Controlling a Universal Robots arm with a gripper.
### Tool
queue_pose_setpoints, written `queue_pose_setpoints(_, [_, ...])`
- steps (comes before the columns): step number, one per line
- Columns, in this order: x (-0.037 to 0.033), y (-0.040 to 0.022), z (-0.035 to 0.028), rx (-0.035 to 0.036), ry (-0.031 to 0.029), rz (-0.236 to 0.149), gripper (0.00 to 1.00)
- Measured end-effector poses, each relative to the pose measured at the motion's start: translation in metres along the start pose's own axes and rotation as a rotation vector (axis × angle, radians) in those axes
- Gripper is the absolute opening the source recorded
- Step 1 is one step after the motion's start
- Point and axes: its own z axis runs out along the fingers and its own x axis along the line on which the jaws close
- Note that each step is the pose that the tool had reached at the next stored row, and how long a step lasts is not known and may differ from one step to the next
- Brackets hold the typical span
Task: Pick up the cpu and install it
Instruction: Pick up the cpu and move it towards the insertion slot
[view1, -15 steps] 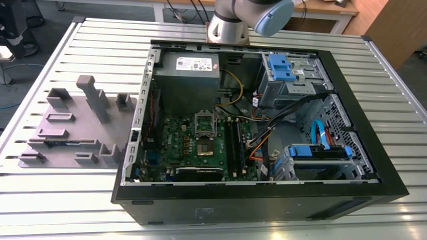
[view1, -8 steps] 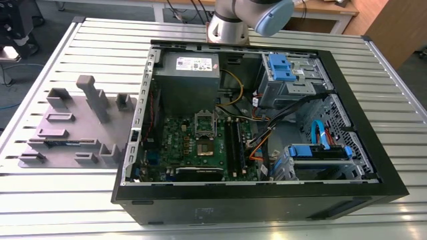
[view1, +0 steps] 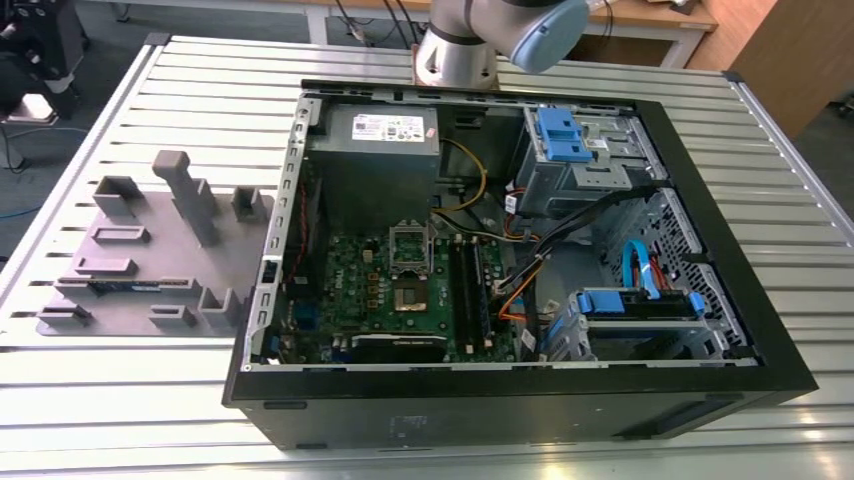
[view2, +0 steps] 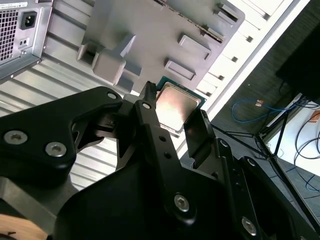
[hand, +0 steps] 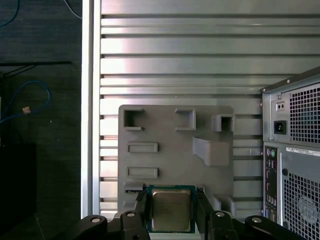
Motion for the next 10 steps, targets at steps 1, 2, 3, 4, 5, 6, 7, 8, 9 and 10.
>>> queue_pose_setpoints(1, [-0.0015,0.0000,0.0001,-0.0001,-0.0001,0.000,0.47])
queue_pose_setpoints(2, [-0.0029,0.0001,0.0001,-0.0001,-0.0001,0.000,0.47])
queue_pose_setpoints(3, [-0.0043,0.0001,0.0002,0.0000,0.0000,0.000,0.47])
queue_pose_setpoints(4, [-0.0056,0.0001,0.0002,-0.0001,-0.0001,0.000,0.47])
queue_pose_setpoints(5, [-0.0070,0.0001,0.0003,-0.0001,-0.0001,0.000,0.47])
queue_pose_setpoints(6, [-0.0084,0.0002,0.0004,-0.0001,-0.0001,0.000,0.47])
queue_pose_setpoints(7, [-0.0098,0.0002,0.0004,0.0000,0.0000,0.000,0.47])
queue_pose_setpoints(8, [-0.0112,0.0002,0.0005,-0.0001,-0.0001,0.000,0.47])
queue_pose_setpoints(9, [-0.0127,0.0002,0.0005,0.0000,0.0000,0.000,0.47])
queue_pose_setpoints(10, [-0.0142,0.0003,0.0006,-0.0001,-0.0001,0.000,0.47])
